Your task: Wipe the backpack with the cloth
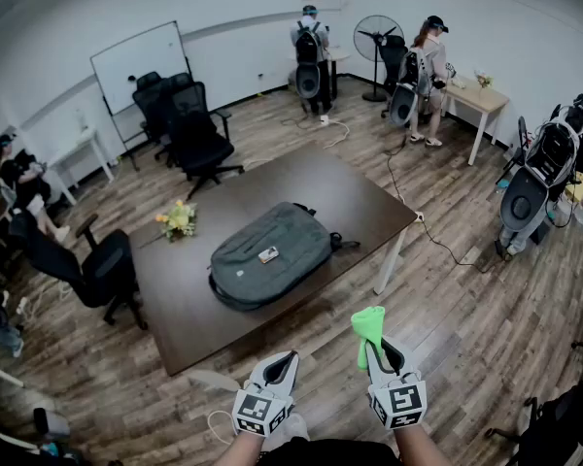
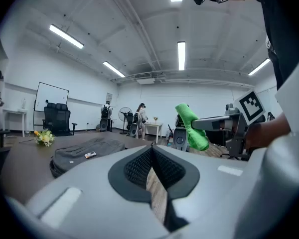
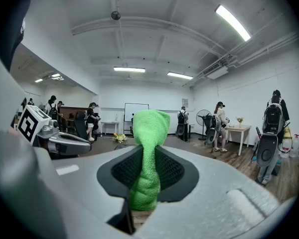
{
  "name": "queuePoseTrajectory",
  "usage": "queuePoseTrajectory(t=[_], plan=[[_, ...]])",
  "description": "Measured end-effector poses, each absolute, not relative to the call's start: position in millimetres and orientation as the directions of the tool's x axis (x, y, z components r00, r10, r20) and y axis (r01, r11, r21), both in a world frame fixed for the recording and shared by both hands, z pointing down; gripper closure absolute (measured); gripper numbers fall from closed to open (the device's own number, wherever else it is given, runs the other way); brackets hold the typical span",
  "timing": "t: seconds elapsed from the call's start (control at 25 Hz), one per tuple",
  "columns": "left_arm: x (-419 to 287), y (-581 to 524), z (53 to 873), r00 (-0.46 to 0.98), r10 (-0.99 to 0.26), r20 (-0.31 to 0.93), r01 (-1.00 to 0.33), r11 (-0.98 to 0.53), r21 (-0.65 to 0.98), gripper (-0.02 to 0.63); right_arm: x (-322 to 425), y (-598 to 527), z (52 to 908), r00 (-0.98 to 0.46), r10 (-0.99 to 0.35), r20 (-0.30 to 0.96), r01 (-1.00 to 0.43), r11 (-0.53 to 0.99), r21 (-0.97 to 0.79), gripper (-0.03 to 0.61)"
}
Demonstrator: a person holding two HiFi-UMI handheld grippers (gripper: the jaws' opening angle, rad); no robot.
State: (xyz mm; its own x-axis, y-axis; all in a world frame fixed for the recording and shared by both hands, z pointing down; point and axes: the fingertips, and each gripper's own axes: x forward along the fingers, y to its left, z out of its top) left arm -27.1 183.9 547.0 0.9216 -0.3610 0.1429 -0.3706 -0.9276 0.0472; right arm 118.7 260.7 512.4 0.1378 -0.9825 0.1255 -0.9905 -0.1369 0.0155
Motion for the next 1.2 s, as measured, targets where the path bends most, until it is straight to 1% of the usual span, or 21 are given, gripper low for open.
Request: queuePoseTrajectory(t=[0.44, 0.64, 1.0, 1.2], plan=[[-25.3, 193.9, 549.5, 0.925, -0.355, 0.138, -0.367, -0.928, 0.066, 0.595, 117.2, 271.0, 514.1, 0.142, -0.977, 0.156, -0.990, -0.138, 0.039, 0.503], [-25.7, 188.7, 550.8, 0.930, -0.340, 0.142, -0.352, -0.933, 0.070, 0.595, 118.8, 264.7, 514.1, 0.161, -0.976, 0.148, -0.987, -0.161, 0.008, 0.500], [-45.1, 139.7, 545.8, 0.934, -0.335, 0.127, -0.345, -0.936, 0.063, 0.595, 98.3, 218.7, 506.4, 0.156, -0.980, 0.125, -0.987, -0.158, -0.006, 0.499], [-57.8, 117.5, 552.9, 0.936, -0.323, 0.138, -0.334, -0.940, 0.068, 0.595, 87.4, 196.2, 511.5, 0.166, -0.977, 0.135, -0.985, -0.170, -0.021, 0.499]])
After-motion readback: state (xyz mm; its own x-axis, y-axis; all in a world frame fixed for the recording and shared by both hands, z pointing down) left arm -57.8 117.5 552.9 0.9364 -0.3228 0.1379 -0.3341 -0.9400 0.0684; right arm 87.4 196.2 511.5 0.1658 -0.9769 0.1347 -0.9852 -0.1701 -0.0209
